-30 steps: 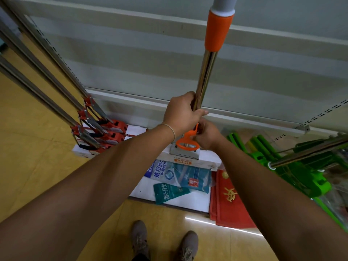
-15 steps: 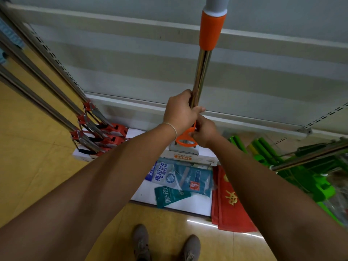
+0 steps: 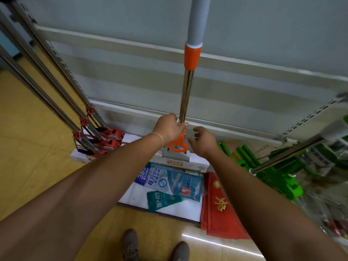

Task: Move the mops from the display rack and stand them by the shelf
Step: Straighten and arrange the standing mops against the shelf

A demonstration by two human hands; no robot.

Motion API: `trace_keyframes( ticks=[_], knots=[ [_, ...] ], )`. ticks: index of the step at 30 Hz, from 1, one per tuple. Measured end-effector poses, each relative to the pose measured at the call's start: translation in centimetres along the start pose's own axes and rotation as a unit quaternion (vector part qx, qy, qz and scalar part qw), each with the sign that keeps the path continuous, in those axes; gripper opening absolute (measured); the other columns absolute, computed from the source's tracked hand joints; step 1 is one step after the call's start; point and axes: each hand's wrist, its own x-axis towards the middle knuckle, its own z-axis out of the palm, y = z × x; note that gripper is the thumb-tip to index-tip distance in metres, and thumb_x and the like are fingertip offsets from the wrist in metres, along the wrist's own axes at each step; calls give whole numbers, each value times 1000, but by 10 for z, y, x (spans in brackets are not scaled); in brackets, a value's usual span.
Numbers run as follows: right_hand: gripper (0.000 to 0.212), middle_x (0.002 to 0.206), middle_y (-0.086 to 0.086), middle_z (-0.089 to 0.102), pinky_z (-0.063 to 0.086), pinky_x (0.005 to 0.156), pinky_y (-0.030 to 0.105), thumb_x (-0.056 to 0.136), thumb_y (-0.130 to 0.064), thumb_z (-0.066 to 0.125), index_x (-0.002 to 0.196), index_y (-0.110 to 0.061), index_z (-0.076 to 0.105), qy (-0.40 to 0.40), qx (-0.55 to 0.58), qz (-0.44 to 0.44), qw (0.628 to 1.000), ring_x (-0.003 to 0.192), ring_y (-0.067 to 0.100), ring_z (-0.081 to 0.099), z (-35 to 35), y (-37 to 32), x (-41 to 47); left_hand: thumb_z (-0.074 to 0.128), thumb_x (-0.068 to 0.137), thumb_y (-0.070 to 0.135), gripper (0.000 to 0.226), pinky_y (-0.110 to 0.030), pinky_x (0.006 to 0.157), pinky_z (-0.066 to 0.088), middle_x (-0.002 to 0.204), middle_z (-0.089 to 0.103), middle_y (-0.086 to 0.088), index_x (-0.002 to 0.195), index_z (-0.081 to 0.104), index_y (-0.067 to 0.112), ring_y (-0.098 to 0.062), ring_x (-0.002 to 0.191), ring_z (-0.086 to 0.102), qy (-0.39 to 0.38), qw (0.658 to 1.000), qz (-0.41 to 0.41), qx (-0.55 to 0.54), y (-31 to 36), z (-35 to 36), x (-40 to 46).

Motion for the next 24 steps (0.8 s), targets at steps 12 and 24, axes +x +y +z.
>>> trace_keyframes(
  ticks=[12,24],
  knots=[
    [44,123,13,67,48,96,33,94,-35,62,131,-11,57,70,-6,-75,995,112,27,63,-81,-16,-73,54,94,26,21,-27,76,43,92,69,-10,96,66,8,-27,90,62,89,990,95,-53,68,-34,-67],
    [41,120,13,69,52,97,44,95,-31,60,132,-12,58,187,-10,-32,982,110,28,65,-178,0,-167,48,97,27,21,-25,71,39,86,65,-1,103,64,15,-20,81,58,42,961,266,-68,158,-32,-110]
  ],
)
